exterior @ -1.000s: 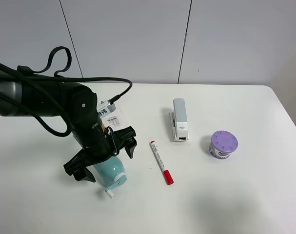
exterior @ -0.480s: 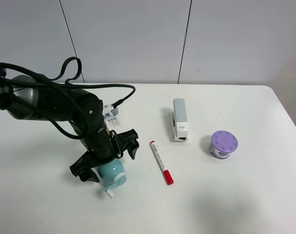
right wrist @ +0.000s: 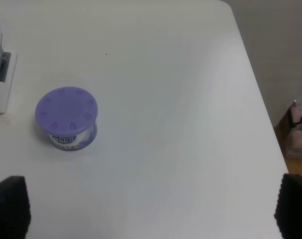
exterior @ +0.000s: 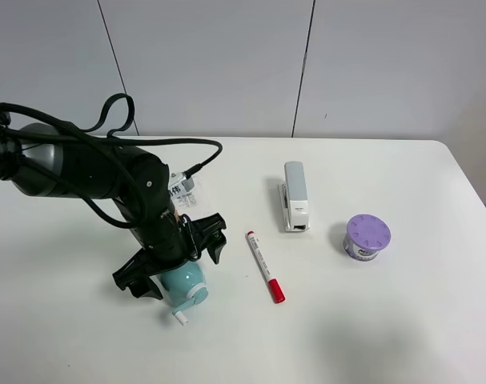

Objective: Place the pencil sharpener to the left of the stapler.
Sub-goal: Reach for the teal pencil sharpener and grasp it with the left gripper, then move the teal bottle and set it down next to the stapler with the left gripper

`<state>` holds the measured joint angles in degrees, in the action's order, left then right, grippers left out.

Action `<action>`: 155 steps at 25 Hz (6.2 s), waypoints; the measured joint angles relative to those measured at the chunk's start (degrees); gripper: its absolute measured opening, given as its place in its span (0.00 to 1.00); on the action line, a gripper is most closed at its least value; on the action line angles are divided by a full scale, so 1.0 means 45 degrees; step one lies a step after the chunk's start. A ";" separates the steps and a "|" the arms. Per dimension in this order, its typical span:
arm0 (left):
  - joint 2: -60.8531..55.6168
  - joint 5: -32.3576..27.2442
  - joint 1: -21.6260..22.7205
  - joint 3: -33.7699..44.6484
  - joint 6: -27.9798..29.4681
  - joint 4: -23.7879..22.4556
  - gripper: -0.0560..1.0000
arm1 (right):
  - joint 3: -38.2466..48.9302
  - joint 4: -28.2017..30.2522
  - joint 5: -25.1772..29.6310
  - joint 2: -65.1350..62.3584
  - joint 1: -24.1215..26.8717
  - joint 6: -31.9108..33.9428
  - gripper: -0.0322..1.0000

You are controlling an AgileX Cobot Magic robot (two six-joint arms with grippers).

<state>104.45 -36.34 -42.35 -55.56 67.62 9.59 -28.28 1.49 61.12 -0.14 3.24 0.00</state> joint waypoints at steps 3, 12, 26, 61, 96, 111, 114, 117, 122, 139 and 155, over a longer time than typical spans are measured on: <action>0.0000 -0.0231 0.0000 0.0000 0.0000 -0.0086 0.77 | 0.0000 0.0000 0.0000 0.0000 0.0000 0.0000 0.99; 0.0000 -0.0249 0.0000 0.0011 -0.1991 -0.0175 0.68 | 0.0000 0.0000 0.0000 0.0000 0.0000 0.0000 0.99; -0.2126 -0.3020 0.0223 -0.0742 -0.6562 -0.0593 0.68 | 0.0000 0.0000 0.0000 0.0000 0.0000 0.0000 0.99; 0.5092 -0.7299 0.1880 -1.3097 -0.9790 -0.0385 0.68 | 0.0000 0.0000 0.0000 0.0000 0.0000 0.0000 0.99; 0.6985 -0.7195 0.1675 -1.3740 -1.1330 0.0049 0.68 | 0.0000 0.0000 0.0000 0.0000 0.0000 0.0000 0.99; 0.6985 -0.6698 0.1548 -1.3750 -2.0292 0.0063 0.68 | 0.0000 0.0000 0.0000 0.0000 0.0000 0.0000 0.99; 0.6985 -0.6395 0.1548 -1.3750 -2.2252 0.0063 0.68 | 0.0000 0.0000 0.0000 0.0000 0.0000 0.0000 0.99; 0.7000 -0.6093 0.1548 -1.3750 -2.3471 0.0063 0.68 | 0.0000 0.0000 0.0000 0.0000 0.0000 0.0000 0.99; 0.7337 -0.5899 0.1523 -1.3750 -2.3956 0.0046 0.68 | 0.0000 0.0000 0.0000 0.0000 0.0000 0.0000 0.99; 0.7574 -0.5434 0.1405 -1.3750 -2.4428 0.0123 0.68 | 0.0000 0.0000 0.0000 0.0000 0.0000 0.0000 0.99; 0.7479 -0.5754 0.1405 -1.3750 -2.4343 0.0350 0.99 | 0.0000 0.0000 0.0000 0.0000 0.0000 0.0000 0.99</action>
<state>138.10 -62.23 -36.03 -117.44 -41.92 11.16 -28.28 1.49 61.12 -0.14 3.24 0.00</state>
